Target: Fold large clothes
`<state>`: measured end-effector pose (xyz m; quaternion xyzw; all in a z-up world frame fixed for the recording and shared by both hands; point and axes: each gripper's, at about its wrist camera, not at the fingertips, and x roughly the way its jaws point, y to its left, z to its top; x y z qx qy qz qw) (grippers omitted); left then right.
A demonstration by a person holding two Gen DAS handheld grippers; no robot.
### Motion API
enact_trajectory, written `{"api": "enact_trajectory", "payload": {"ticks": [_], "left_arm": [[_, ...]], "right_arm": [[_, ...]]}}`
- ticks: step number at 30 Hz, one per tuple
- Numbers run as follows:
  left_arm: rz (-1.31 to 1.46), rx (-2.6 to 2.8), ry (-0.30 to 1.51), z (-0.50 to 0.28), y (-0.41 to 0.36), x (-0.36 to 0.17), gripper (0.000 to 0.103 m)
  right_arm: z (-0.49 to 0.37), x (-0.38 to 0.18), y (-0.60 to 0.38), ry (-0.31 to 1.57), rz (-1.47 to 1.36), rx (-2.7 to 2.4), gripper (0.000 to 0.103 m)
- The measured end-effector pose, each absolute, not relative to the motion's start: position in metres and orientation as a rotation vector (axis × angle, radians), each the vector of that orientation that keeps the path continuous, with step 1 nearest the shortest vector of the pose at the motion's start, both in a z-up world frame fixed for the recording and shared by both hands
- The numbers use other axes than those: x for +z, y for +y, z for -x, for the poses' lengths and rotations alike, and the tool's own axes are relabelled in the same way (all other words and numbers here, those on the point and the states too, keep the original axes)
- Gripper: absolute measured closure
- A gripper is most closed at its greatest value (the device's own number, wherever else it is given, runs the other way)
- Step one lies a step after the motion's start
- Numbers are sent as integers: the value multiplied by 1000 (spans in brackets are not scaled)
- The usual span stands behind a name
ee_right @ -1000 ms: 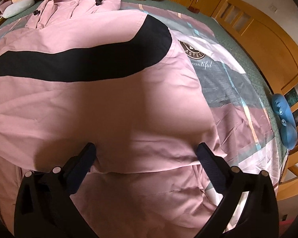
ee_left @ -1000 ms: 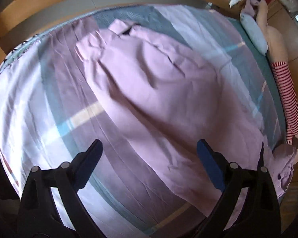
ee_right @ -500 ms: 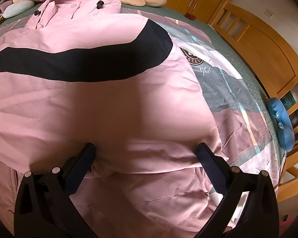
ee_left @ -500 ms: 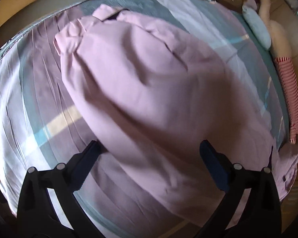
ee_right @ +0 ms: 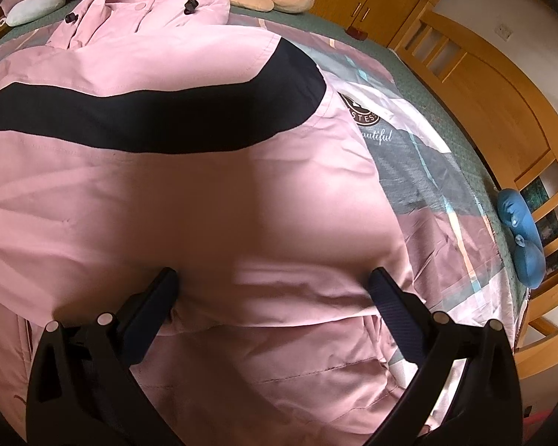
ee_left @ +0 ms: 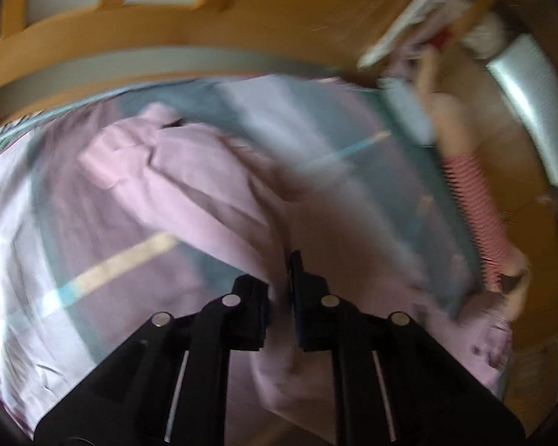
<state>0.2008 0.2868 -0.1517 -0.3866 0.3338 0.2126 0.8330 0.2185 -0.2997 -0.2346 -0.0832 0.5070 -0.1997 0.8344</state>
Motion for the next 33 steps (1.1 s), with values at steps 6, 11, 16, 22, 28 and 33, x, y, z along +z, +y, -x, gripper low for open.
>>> {"api": "enact_trajectory", "payload": {"ticks": [6, 11, 16, 22, 28, 33], "left_arm": [[560, 132, 680, -204, 186, -98, 86], [64, -43, 655, -186, 49, -88, 62], [-240, -334, 800, -170, -59, -132, 66], [-321, -427, 719, -148, -88, -120, 47], [-153, -381, 577, -160, -33, -79, 13], [-12, -128, 755, -208, 20, -100, 11]], "right_arm": [[-220, -234, -305, 1097, 137, -412, 1], [-223, -233, -320, 1136, 19, -381, 1], [-224, -232, -322, 1149, -3, -371, 1], [-214, -215, -353, 1096, -275, -364, 1], [-195, -196, -383, 937, -728, -171, 1], [-209, -203, -363, 954, -935, 178, 1]]}}
